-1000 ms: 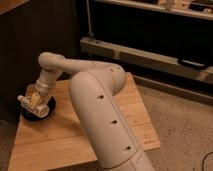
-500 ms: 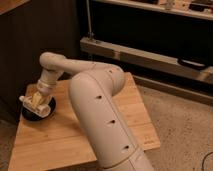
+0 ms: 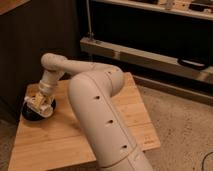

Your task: Place the bottle in the ceramic bowl

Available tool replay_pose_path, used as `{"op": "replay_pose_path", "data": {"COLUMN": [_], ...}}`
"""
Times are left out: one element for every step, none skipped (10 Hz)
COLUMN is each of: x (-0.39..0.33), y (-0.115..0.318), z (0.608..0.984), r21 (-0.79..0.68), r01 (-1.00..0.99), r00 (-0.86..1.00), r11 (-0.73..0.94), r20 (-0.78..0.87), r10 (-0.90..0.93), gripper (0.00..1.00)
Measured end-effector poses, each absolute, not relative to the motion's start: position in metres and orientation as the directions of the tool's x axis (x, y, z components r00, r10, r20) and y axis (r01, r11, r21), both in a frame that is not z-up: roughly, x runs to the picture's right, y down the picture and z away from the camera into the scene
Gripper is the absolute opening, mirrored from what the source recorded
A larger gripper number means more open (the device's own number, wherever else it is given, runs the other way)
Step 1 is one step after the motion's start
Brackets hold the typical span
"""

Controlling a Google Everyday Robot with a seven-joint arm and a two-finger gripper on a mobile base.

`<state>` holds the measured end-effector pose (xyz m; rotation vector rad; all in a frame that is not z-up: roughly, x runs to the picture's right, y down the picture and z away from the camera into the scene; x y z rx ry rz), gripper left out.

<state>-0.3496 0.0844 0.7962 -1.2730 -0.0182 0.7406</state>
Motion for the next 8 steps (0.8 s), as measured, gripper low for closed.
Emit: {"op": "replay_pose_path", "data": {"x": [-0.3459, -0.3446, -0.345, -0.3457, -0.3454, -0.3454, -0.3455, -0.3454], "y": [0.0844, 0.0829, 0.0831, 0.0833, 0.0832, 0.0832, 0.0832, 0.083], "z": [0.7985, 0.799, 0.799, 0.7988, 0.7991, 0.7991, 0.7991, 0.7992], "r21": [-0.855, -0.852, -0.853, -0.853, -0.853, -0.853, -0.853, -0.852], "r01": [-0.51, -0.515, -0.515, -0.514, -0.514, -0.514, -0.514, -0.515], "r00": [0.761, 0.757, 0.758, 0.758, 0.758, 0.758, 0.758, 0.757], "r11": [0.092, 0.091, 0.092, 0.092, 0.092, 0.092, 0.092, 0.092], "r20": [-0.399, -0.402, -0.402, -0.401, -0.401, -0.401, -0.401, -0.401], "r10": [0.511, 0.515, 0.514, 0.514, 0.515, 0.515, 0.515, 0.515], "gripper": [0.8, 0.8, 0.8, 0.8, 0.8, 0.8, 0.8, 0.8]}}
